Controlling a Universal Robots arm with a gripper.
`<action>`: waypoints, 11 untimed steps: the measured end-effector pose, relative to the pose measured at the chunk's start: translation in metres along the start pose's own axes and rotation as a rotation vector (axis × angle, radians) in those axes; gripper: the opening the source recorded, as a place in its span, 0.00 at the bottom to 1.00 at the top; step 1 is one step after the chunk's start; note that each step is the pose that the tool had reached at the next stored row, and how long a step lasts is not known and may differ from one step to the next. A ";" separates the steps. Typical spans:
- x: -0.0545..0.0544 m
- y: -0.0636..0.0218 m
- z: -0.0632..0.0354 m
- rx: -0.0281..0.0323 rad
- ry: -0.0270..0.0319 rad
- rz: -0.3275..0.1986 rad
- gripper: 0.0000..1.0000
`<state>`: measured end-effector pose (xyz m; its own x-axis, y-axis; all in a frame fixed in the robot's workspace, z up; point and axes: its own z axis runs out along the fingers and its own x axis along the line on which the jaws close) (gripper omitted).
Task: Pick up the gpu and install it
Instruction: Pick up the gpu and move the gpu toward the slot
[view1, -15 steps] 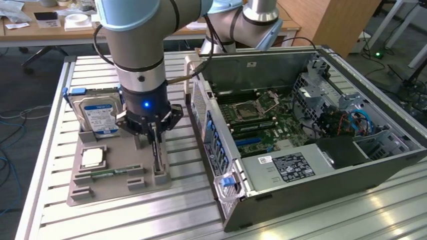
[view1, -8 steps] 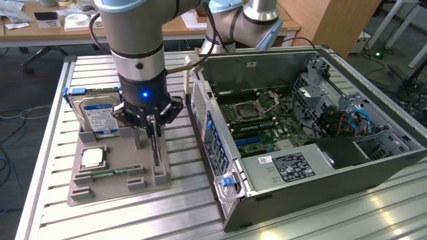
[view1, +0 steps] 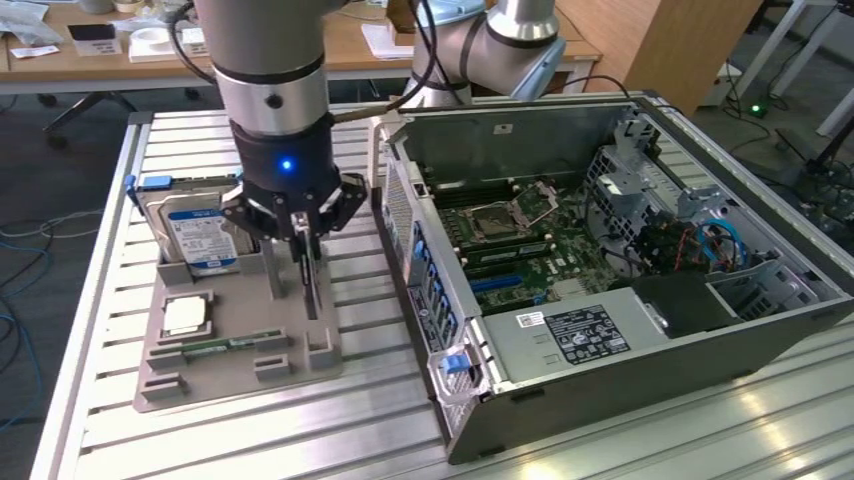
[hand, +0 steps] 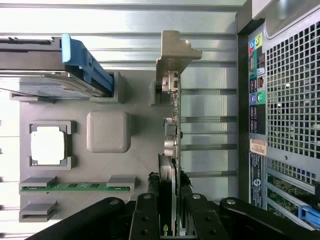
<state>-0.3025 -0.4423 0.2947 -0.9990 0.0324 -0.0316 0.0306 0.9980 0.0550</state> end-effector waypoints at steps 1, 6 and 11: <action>0.000 0.0002 -0.0032 0.0000 0.0000 0.000 0.26; -0.001 0.0013 -0.0184 0.0001 0.0000 0.000 0.26; -0.001 0.0025 -0.0306 0.0000 0.0001 0.000 0.26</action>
<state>-0.3026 -0.4416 0.3254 -0.9990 0.0324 -0.0315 0.0306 0.9980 0.0550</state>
